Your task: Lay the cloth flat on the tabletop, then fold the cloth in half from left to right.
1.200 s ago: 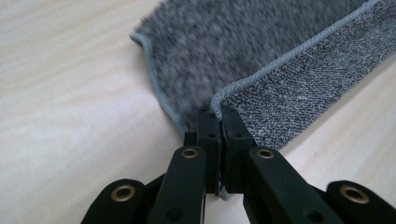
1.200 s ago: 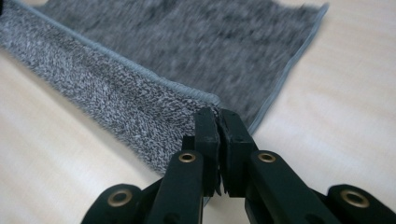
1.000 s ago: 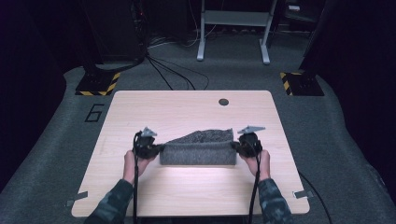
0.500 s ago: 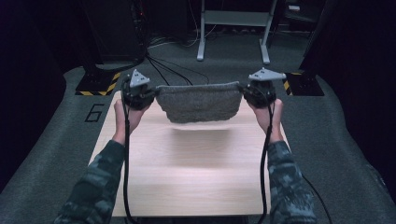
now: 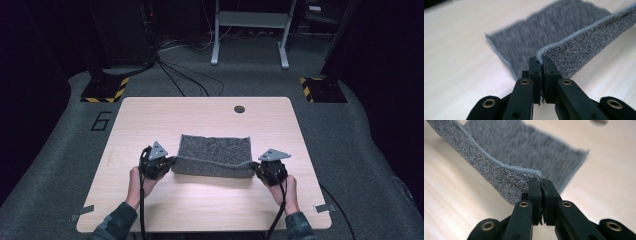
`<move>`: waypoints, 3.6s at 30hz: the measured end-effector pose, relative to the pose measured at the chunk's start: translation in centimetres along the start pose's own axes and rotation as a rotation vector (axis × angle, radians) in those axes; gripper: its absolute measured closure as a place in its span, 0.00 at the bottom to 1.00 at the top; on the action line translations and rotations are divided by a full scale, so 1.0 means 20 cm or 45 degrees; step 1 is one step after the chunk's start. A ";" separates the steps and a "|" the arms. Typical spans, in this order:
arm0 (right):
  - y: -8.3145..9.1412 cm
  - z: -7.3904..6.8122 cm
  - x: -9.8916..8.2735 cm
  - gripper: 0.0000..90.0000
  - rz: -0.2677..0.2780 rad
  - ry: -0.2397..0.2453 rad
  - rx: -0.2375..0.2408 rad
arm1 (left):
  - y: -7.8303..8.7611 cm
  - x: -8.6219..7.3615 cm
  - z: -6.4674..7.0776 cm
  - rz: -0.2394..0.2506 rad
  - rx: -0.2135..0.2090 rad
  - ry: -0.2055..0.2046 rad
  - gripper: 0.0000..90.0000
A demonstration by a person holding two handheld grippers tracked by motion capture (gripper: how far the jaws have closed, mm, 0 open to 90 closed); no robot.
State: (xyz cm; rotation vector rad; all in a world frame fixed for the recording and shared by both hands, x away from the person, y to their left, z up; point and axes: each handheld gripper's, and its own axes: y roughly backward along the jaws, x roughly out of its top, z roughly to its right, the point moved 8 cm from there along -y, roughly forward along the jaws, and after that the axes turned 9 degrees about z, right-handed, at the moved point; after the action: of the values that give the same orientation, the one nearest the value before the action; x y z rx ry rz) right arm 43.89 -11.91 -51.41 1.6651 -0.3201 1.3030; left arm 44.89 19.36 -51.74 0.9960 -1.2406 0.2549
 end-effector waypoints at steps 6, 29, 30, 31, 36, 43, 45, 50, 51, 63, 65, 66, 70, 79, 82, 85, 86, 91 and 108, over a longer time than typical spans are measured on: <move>0.02 -0.05 -0.15 0.95 -0.034 -0.071 0.033 | 0.03 -0.16 0.08 -0.019 -0.044 0.087 0.93; 0.26 0.03 -0.22 0.52 -0.052 -0.180 0.003 | 0.26 -0.26 0.00 -0.063 -0.031 0.189 0.32; 0.26 0.03 -0.22 0.52 -0.052 -0.180 0.003 | 0.26 -0.26 0.00 -0.063 -0.031 0.189 0.30; 0.25 0.04 -0.20 0.44 -0.050 -0.179 -0.012 | 0.25 -0.24 -0.02 -0.049 -0.019 0.184 0.27; 0.14 0.03 -0.16 0.21 -0.086 -0.170 -0.025 | 0.14 -0.18 -0.06 -0.076 0.017 0.168 0.17; -0.07 0.00 -0.15 0.07 -0.150 -0.139 -0.093 | -0.04 -0.18 -0.05 -0.160 0.089 0.077 0.13; -0.12 0.01 -0.17 0.04 -0.180 -0.125 -0.119 | -0.07 -0.19 -0.05 -0.177 0.110 0.073 0.13; -0.19 0.02 -0.21 0.04 -0.245 -0.108 -0.128 | -0.10 -0.22 -0.03 -0.235 0.156 0.039 0.13; -0.20 0.03 -0.22 0.04 -0.260 -0.101 -0.130 | -0.11 -0.24 -0.03 -0.252 0.167 0.023 0.13; -0.22 0.09 -0.27 0.00 -0.256 -0.116 -0.080 | -0.09 -0.30 0.06 -0.244 0.202 0.056 0.13; -0.23 0.09 -0.27 0.00 -0.253 -0.118 -0.083 | -0.09 -0.30 0.06 -0.241 0.201 0.060 0.13; -0.23 0.10 -0.27 0.00 -0.247 -0.102 -0.076 | -0.09 -0.30 0.06 -0.239 0.200 0.063 0.13; -0.22 0.10 -0.28 0.00 -0.224 -0.107 -0.069 | -0.09 -0.30 0.06 -0.240 0.199 0.054 0.13; -0.19 0.09 -0.26 0.00 -0.189 -0.124 -0.084 | -0.04 -0.24 0.01 -0.183 0.196 0.091 0.09; -0.16 0.06 -0.21 0.00 -0.173 -0.120 -0.059 | -0.03 -0.21 -0.03 -0.174 0.193 0.103 0.09; -0.15 0.02 -0.18 0.01 -0.152 -0.125 -0.038 | -0.04 -0.17 -0.07 -0.147 0.167 0.171 0.09; -0.15 -0.01 -0.15 0.01 -0.147 -0.107 -0.028 | -0.04 -0.16 -0.10 -0.154 0.166 0.151 0.09; -0.14 -0.16 -0.06 0.02 -0.119 -0.044 0.034 | -0.07 -0.11 -0.17 -0.143 0.132 0.213 0.08; -0.33 -0.68 0.03 0.02 -0.153 0.113 0.276 | -0.34 -0.03 -0.32 -0.211 0.024 0.304 0.07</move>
State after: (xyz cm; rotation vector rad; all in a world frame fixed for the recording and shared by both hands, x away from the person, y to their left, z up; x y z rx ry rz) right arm 40.48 2.45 -54.65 1.7703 -0.0258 1.3537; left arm 53.33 20.48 -55.57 1.0460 -0.9357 0.2485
